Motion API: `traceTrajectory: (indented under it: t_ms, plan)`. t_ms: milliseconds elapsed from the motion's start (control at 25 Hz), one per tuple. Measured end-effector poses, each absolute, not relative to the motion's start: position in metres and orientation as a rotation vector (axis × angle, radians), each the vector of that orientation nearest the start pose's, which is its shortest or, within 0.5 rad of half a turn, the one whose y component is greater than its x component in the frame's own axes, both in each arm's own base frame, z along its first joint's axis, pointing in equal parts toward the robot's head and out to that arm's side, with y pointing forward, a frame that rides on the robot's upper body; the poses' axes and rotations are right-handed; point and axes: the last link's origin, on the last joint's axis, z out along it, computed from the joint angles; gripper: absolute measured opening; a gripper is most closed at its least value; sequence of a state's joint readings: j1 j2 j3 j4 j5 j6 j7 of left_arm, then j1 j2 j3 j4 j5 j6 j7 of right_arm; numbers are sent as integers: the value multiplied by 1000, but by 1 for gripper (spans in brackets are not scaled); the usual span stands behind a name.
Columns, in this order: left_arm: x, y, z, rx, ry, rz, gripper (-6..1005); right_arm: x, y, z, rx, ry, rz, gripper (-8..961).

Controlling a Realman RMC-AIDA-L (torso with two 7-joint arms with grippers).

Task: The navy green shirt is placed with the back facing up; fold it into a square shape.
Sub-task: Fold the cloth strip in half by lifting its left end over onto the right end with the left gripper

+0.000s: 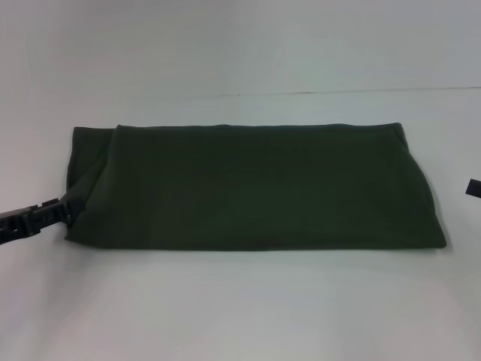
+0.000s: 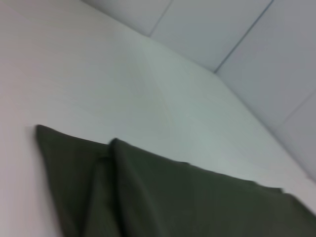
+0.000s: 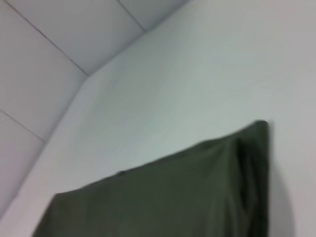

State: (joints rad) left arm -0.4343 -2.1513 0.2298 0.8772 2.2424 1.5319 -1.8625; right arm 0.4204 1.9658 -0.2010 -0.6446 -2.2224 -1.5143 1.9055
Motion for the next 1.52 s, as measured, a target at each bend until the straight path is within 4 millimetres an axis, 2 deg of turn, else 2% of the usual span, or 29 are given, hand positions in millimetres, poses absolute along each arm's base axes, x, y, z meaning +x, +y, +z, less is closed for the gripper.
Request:
traceTrajectory:
  t_ms: [80, 280, 320, 480, 600, 920, 1520]
  plan:
    - [-331, 298, 56, -2132, -1396, -782, 651, 363, 298, 91, -2056, 1469, 827, 701]
    - [-330, 285, 59, -2134, -1475, -861, 666, 343, 295, 86, -2155, 1298, 978, 874]
    - [-331, 284, 59, -2120, -1505, -865, 669, 339, 294, 84, -2168, 1262, 1013, 882]
    - [-334, 280, 53, -2051, -1636, -901, 805, 323, 297, 76, -2194, 1163, 1112, 912]
    - [-342, 281, 49, -1948, -1742, -933, 911, 314, 306, 72, -2203, 1137, 1130, 910]
    - [-355, 288, 35, -1782, -1891, -907, 911, 298, 323, 71, -2234, 1098, 1160, 905]
    - [-357, 292, 18, -1731, -2023, -839, 911, 299, 326, 77, -2217, 1089, 1153, 905]
